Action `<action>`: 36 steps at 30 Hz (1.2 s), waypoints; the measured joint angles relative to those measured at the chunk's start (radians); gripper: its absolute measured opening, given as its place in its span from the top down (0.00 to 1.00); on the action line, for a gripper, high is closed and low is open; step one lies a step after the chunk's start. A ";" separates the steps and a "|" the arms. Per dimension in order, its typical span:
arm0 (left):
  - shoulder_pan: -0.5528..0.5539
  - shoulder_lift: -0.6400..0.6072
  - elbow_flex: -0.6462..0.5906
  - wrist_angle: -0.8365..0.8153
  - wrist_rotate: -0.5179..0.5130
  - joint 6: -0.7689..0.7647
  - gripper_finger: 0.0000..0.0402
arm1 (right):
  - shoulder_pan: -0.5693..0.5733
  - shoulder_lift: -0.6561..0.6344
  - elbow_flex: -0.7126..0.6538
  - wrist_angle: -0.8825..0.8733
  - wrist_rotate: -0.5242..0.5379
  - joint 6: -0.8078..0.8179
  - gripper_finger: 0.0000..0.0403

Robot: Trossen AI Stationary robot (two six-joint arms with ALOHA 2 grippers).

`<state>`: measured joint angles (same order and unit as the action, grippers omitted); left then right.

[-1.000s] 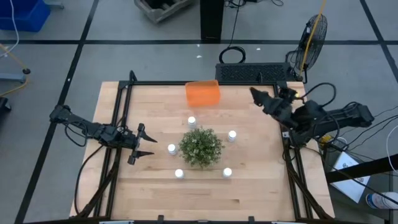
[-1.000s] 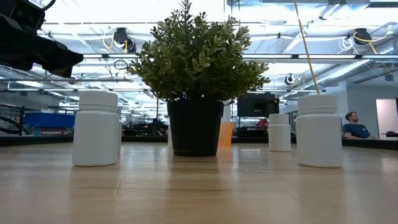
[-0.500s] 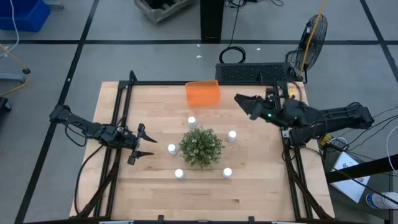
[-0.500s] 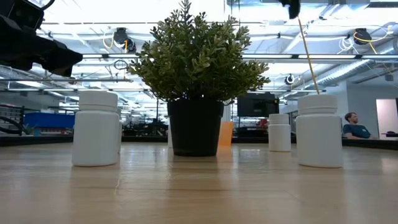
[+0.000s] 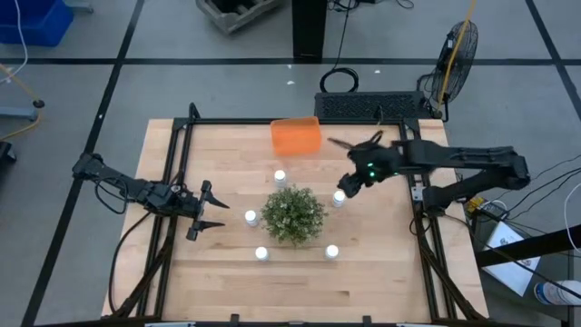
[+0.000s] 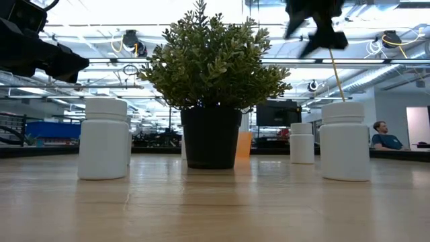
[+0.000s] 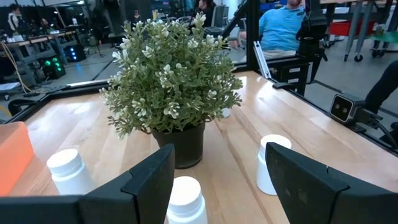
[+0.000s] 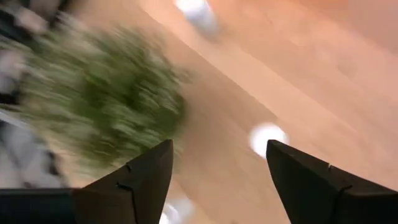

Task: Pick and place pill bottles into a basket
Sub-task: Put the white pill bottle into the orange bin

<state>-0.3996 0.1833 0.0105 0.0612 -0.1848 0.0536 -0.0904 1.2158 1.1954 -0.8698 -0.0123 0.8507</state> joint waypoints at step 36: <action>0.000 0.000 0.000 -0.005 -0.002 -0.007 0.36 | -0.003 0.322 -0.102 0.057 0.007 -0.183 0.38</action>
<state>-0.3996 0.1829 0.0109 0.0559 -0.1865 0.0469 -0.0938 1.5373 1.0935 -0.8130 -0.0054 0.6682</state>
